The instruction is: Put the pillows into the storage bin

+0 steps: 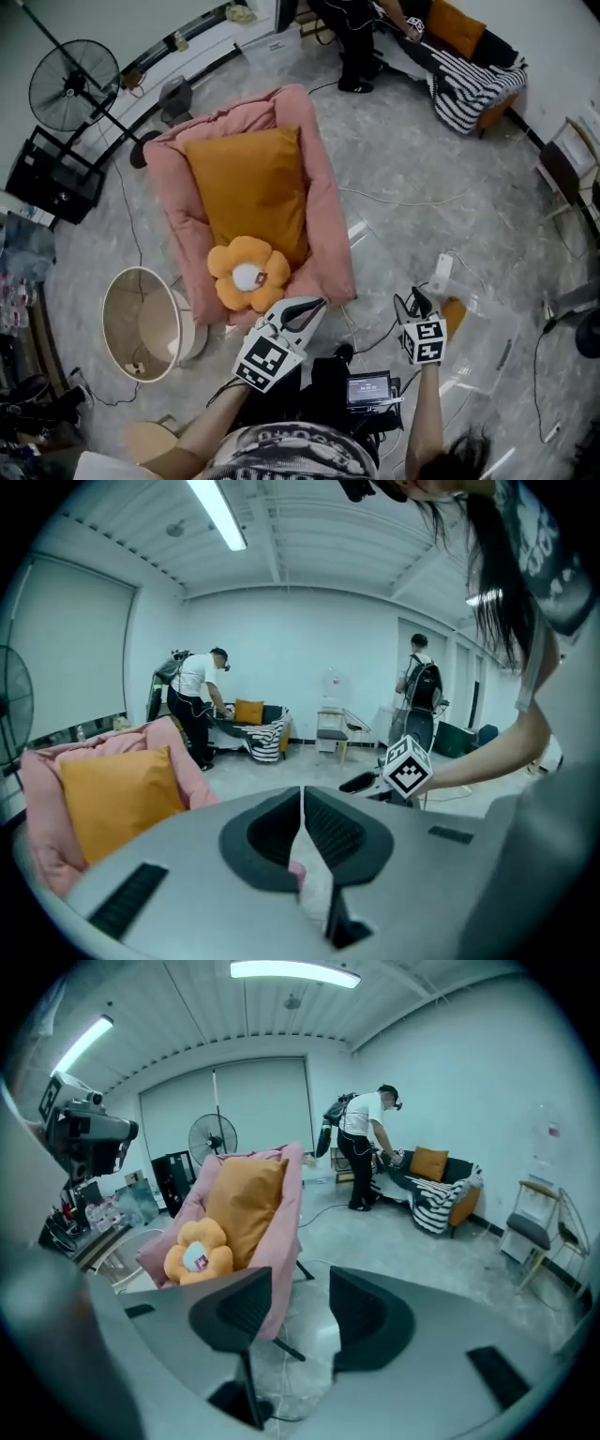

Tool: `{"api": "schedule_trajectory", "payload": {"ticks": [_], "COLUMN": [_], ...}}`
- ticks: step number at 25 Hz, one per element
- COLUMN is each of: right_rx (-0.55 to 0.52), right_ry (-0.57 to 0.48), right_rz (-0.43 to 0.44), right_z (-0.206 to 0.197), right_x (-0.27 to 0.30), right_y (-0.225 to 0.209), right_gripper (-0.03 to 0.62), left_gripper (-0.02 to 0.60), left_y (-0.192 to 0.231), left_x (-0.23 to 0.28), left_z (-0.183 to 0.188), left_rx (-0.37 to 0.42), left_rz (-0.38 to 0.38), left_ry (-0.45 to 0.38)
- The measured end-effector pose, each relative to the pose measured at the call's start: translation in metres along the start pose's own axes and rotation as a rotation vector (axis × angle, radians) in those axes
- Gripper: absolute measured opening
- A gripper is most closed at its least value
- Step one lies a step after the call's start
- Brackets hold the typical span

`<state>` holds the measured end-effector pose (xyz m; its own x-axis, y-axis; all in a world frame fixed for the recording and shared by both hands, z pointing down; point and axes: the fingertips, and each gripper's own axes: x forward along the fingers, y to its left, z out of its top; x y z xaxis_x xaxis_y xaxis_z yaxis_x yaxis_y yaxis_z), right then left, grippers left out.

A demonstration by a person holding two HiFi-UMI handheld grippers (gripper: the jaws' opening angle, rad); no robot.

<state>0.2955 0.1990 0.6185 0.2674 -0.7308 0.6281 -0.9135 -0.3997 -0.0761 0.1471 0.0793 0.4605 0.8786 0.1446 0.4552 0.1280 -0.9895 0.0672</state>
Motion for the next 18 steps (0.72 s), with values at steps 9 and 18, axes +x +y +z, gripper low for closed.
{"api": "schedule_trajectory", "payload": {"ticks": [9, 18], "right_rx": [-0.149, -0.308], "right_ry": [-0.002, 0.086], "right_rz": [0.217, 0.4], "right_z": [0.075, 0.12], "right_x": [0.09, 0.188], "right_y": [0.16, 0.329], "right_gripper": [0.196, 0.196], "left_gripper": [0.02, 0.02], "left_y": [0.103, 0.217], "left_x": [-0.092, -0.179], "left_z": [-0.066, -0.138], "left_rx": [-0.137, -0.192], "left_rz": [0.174, 0.237], "left_ry": [-0.014, 0.027]}}
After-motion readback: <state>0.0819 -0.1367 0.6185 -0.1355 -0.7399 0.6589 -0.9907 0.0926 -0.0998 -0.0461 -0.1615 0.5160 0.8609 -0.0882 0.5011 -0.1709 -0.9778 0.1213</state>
